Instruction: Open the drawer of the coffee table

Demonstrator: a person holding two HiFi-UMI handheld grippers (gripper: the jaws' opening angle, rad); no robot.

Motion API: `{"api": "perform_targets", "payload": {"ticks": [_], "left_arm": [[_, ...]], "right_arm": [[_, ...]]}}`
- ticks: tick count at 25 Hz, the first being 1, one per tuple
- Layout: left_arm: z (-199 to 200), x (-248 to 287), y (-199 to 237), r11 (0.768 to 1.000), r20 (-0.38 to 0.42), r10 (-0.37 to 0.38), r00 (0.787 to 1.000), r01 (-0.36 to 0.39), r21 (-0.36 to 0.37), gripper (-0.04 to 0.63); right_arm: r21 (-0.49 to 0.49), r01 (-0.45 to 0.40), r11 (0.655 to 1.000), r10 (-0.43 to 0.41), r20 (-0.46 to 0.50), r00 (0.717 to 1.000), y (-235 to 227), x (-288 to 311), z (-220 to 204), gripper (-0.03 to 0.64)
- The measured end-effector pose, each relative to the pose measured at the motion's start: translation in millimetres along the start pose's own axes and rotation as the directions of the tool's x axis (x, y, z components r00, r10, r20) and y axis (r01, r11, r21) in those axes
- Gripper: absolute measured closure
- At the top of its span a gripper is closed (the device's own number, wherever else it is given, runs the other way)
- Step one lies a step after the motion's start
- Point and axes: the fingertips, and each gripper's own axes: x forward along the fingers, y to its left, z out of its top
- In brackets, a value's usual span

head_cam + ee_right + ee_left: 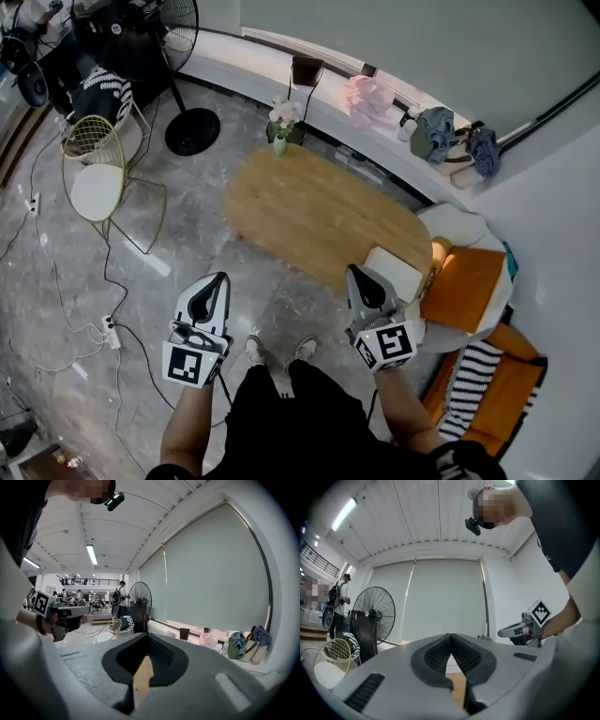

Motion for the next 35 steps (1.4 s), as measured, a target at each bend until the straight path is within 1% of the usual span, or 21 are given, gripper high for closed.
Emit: {"api": "perform_targets", "payload": {"ticks": [3, 5, 7, 10, 12, 15, 18, 22, 24, 28, 29, 32, 35], "left_arm": [[-19, 2, 13, 1.0, -0.028, -0.01, 1.0, 0.011, 0.016, 0.588], [-30, 9, 19, 0.999, -0.031, -0.018, 0.999, 0.019, 0.038, 0.588], [-41, 20, 22, 0.998, -0.027, -0.028, 0.999, 0.03, 0.055, 0.589], [-67, 25, 31, 0.999, -0.033, -0.018, 0.999, 0.02, 0.042, 0.589], [-91, 27, 39, 0.999, -0.051, -0.012, 0.999, 0.014, 0.042, 0.588], [-138, 36, 44, 0.998, -0.068, -0.028, 0.997, 0.031, 0.047, 0.588], [-187, 45, 46, 0.998, -0.057, -0.044, 0.997, 0.047, 0.045, 0.588], [-259, 52, 45, 0.997, -0.057, -0.078, 0.995, 0.079, 0.008, 0.588], [-296, 57, 44, 0.995, -0.065, -0.096, 0.993, 0.096, -0.002, 0.588], [-368, 60, 45, 0.994, -0.101, -0.11, 0.989, 0.111, 0.006, 0.586], [-384, 61, 46, 0.993, -0.107, -0.115, 0.988, 0.116, 0.005, 0.586], [-430, 68, 51, 0.989, -0.121, -0.143, 0.982, 0.146, 0.012, 0.586], [-466, 72, 47, 0.985, -0.092, -0.169, 0.981, 0.171, 0.021, 0.586]], "right_arm": [[-0.013, 0.011, 1.0, -0.011, 0.018, 1.0, 1, 13, -11, 0.612], [-0.001, 0.024, 1.0, -0.024, 0.022, 0.999, -2, 18, -24, 0.612], [-0.011, 0.017, 1.0, -0.017, 0.02, 1.0, -2, 23, -38, 0.612], [-0.038, -0.002, 0.999, 0.002, -0.006, 1.0, 7, 30, -65, 0.612], [-0.053, -0.018, 0.998, 0.017, -0.019, 1.0, 11, 38, -85, 0.612], [-0.065, -0.033, 0.997, 0.032, -0.021, 0.999, 9, 52, -123, 0.612], [-0.082, -0.053, 0.995, 0.052, -0.008, 0.999, 5, 73, -164, 0.612], [-0.093, -0.077, 0.993, 0.078, 0.005, 0.997, 5, 97, -221, 0.612], [-0.094, -0.078, 0.993, 0.08, 0.02, 0.997, 2, 106, -247, 0.612], [-0.068, -0.094, 0.993, 0.098, 0.062, 0.993, 1, 116, -294, 0.612], [-0.067, -0.102, 0.993, 0.106, 0.059, 0.993, 2, 118, -308, 0.612], [-0.053, -0.15, 0.987, 0.153, 0.055, 0.987, 10, 124, -350, 0.612], [-0.009, -0.247, 0.969, 0.247, 0.064, 0.967, 29, 133, -391, 0.612]]}}
